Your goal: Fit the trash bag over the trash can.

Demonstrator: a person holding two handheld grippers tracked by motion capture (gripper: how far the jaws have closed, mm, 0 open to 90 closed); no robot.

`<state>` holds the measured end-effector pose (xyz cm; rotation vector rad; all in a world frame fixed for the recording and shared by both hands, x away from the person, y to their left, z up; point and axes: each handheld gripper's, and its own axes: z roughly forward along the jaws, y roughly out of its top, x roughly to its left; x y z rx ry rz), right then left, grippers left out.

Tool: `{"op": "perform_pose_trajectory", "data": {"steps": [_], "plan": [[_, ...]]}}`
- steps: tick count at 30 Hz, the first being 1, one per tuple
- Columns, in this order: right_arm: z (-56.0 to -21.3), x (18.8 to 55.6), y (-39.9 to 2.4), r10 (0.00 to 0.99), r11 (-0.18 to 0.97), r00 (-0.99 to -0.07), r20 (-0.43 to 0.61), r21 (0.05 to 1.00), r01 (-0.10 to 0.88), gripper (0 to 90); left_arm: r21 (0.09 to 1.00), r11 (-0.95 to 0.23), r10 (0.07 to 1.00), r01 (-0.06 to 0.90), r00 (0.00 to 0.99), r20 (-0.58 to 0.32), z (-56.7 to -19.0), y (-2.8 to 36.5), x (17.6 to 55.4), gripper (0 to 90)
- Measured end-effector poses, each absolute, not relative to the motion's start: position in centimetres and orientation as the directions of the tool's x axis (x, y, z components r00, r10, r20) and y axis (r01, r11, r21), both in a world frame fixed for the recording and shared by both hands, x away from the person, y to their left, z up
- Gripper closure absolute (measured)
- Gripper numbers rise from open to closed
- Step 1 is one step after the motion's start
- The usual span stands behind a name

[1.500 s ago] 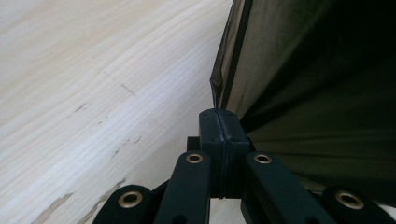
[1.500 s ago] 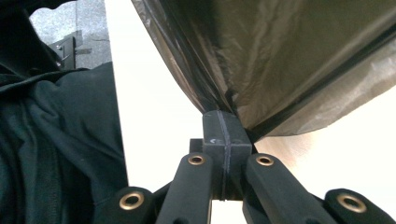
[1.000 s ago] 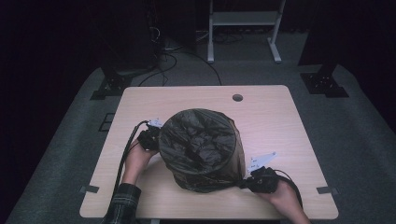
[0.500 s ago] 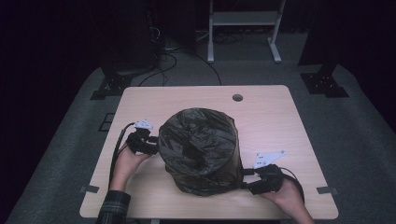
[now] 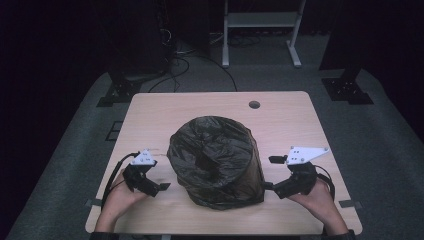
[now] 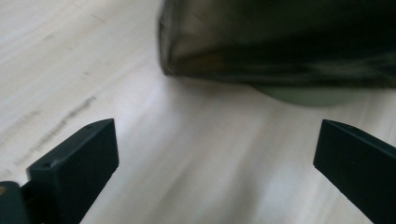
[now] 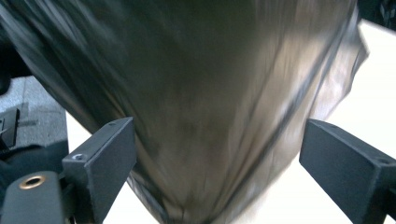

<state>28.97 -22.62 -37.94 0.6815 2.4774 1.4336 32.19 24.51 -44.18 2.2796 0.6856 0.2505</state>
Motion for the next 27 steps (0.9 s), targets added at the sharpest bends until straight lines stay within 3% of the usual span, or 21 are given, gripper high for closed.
{"op": "perform_pose_trajectory", "data": {"steps": [8, 15, 21, 27], "plan": [[-33.0, 29.8, -21.3, 0.449, 0.419, -0.893, -0.017, 0.887, 0.194, 10.1, 0.683, -0.635, 0.509, 0.36, 0.861, 0.019, -46.2, 23.8, 29.9, 0.0], [-29.4, 31.1, -17.3, 0.367, 0.453, -0.929, -0.046, 0.881, 0.136, 10.2, 0.666, -0.656, 0.492, 0.356, 0.87, 0.019, -47.1, 23.5, 29.8, 0.0], [-28.5, 33.0, -13.2, 0.31, 0.532, -0.948, -0.064, 0.838, 0.118, 10.2, 0.665, -0.655, 0.487, 0.359, 0.873, 0.009, -47.8, 23.5, 29.9, 0.0], [-29.7, 34.6, -10.1, 0.282, 0.636, -0.958, -0.055, 0.759, 0.143, 10.2, 0.676, -0.648, 0.486, 0.351, 0.874, 0.012, -48.0, 23.6, 29.9, 0.0]]}}
